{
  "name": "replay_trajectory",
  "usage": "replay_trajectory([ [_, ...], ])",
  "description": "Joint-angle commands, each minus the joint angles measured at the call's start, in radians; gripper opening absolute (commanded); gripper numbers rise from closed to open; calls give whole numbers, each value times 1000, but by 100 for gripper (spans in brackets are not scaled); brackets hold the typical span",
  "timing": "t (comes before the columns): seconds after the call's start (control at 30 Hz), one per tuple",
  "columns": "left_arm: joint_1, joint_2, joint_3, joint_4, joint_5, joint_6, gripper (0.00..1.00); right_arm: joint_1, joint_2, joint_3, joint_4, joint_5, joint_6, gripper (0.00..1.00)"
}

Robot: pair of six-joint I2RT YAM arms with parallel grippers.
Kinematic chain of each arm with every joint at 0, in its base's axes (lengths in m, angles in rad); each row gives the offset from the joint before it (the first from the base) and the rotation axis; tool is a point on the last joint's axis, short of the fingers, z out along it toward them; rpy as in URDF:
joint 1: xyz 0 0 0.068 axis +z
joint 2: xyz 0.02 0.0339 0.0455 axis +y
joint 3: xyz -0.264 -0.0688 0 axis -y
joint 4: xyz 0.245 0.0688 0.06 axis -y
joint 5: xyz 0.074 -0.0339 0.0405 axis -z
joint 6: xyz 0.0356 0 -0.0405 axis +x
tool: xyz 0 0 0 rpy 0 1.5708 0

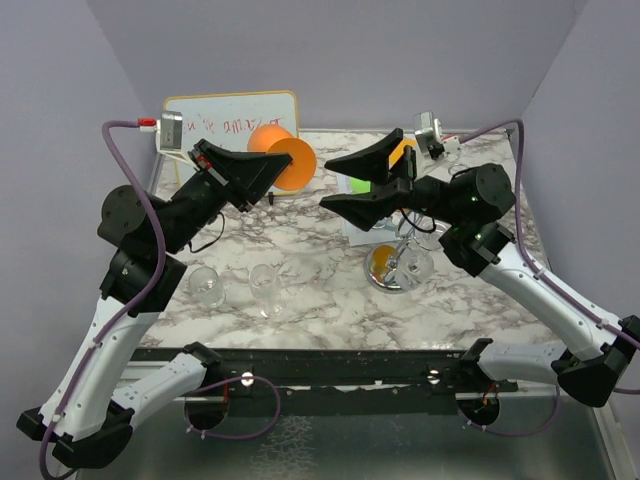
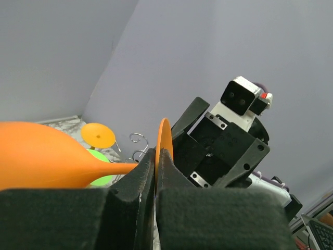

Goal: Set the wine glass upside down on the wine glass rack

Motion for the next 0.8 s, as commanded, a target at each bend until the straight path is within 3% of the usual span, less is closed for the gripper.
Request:
replay_trajectory([
  [0.0,-4,-3,-36,86,9,-41,0,8,-23,10,-15,52,283,72],
  [0.17,-3,4,-59,130,49,-88,0,8,-18,34,-27,165,437,67],
  [0.3,-4,9,-67,149,73,-113,0,8,13,87,-129,224,481,63],
  [0.6,-3,31,-91,205,113,-118,0,8,75,162,-175,138,496,55],
  [0.67,-4,36,-97,216,121,-119,0,8,84,169,-177,137,495,48],
  [0.77,-4,44,-104,223,126,-118,0,8,96,187,-193,151,481,22],
])
